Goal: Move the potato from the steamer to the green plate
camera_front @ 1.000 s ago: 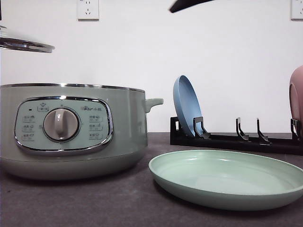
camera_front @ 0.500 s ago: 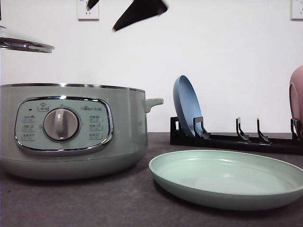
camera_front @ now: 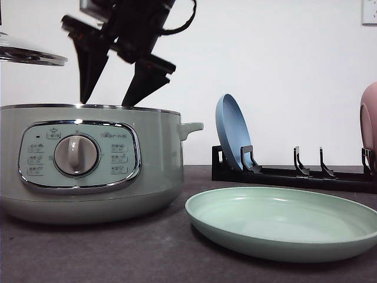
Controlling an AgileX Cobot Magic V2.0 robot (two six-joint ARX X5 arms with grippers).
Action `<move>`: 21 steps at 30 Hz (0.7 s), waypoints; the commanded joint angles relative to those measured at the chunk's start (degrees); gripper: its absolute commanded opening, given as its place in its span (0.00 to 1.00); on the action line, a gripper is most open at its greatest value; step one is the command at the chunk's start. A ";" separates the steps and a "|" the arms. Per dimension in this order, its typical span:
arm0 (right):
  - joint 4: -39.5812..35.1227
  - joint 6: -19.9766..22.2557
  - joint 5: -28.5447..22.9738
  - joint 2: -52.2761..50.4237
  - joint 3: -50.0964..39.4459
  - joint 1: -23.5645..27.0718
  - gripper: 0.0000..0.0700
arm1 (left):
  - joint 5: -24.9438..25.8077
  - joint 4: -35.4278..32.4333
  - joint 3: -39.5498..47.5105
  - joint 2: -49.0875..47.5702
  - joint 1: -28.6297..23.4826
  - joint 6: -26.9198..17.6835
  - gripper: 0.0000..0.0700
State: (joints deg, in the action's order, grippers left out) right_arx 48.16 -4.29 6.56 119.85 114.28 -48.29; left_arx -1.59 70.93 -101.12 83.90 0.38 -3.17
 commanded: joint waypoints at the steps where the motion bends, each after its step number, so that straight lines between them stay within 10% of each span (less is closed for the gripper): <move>1: -0.67 0.67 -1.30 1.90 1.68 -1.05 0.63 | -0.17 -1.92 -1.60 -0.37 -0.04 0.20 0.01; 21: -0.14 0.45 -5.41 6.85 1.66 -1.50 0.70 | -0.15 -1.92 -1.60 -0.37 -0.04 0.20 0.01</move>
State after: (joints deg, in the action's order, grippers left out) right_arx 48.04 -3.90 1.26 124.56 114.28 -49.10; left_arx -1.58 70.94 -101.12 83.90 0.38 -3.09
